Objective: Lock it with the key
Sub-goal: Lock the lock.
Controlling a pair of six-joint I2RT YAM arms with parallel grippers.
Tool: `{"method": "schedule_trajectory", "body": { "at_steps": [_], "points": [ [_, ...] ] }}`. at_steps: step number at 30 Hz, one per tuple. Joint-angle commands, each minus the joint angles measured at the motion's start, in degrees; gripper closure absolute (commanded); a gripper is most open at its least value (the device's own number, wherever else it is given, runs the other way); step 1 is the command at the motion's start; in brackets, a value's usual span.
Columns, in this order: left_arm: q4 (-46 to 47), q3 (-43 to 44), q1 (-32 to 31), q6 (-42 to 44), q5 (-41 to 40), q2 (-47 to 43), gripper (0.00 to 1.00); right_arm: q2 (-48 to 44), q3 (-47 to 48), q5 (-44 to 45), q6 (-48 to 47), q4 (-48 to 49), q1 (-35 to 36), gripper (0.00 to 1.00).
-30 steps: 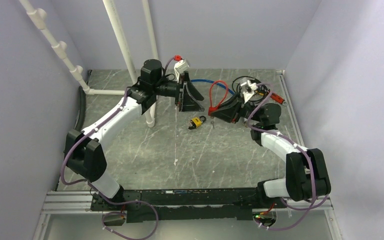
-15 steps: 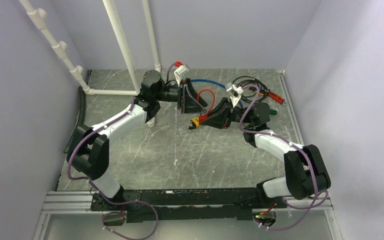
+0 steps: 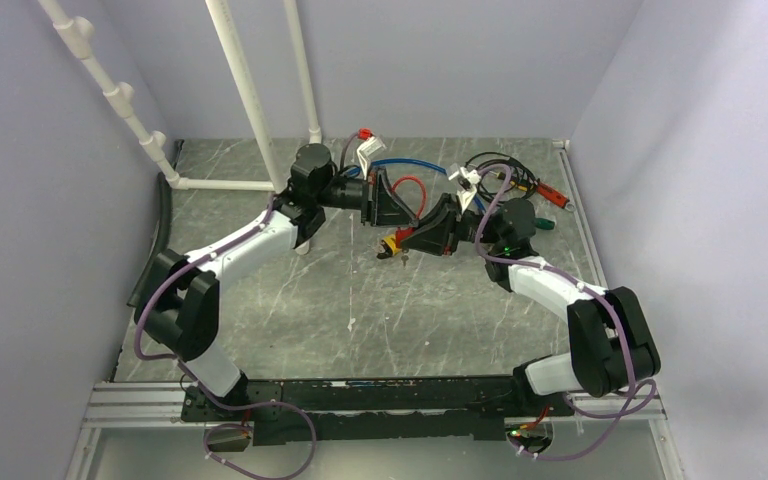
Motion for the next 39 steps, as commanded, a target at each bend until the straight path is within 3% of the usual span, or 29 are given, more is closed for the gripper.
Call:
{"method": "schedule_trajectory", "body": {
  "at_steps": [1,3,5,7,12,19,26,31,37,39],
  "points": [
    [-1.91,1.51,-0.36,1.4,0.06,-0.61,1.0,-0.37,3.04,1.27,-3.12,0.12,-0.08,0.9],
    [-1.18,1.88,0.08,0.31,-0.32,-0.76,1.0,-0.55,2.98,1.98,-3.78,-1.51,-0.86,0.56],
    [0.46,1.8,0.79,-1.77,-1.63,-1.0,1.0,-0.83,1.8,3.08,-3.9,-1.39,-2.49,0.4],
    [2.48,1.74,1.61,-4.06,-2.75,-1.0,1.0,-1.04,0.38,4.18,-3.51,-0.24,-3.9,0.34],
    [5.83,1.99,2.71,-8.27,-5.24,-0.25,1.0,-0.67,-2.67,5.43,-2.5,4.01,-3.86,0.33],
    [6.61,2.28,2.83,-9.05,-6.59,0.61,1.0,0.37,-3.3,6.8,-0.76,7.88,-1.05,0.39],
    [7.16,2.14,2.98,-9.15,-7.38,0.79,1.0,1.53,-3.06,7.77,-0.59,8.39,-0.15,0.53],
    [7.45,2.58,3.0,-9.25,-7.57,1.14,1.0,1.91,-3.9,8.27,-1.14,8.28,0.35,0.67],
    [7.56,2.17,3.41,-8.94,-8.23,0.97,1.0,1.64,-4.07,8.42,-2.14,7.06,0.38,0.97],
    [7.6,2.15,3.69,-8.77,-8.56,0.88,1.0,1.57,-4.43,8.46,-2.82,6.17,0.38,1.0]
  ]
}}
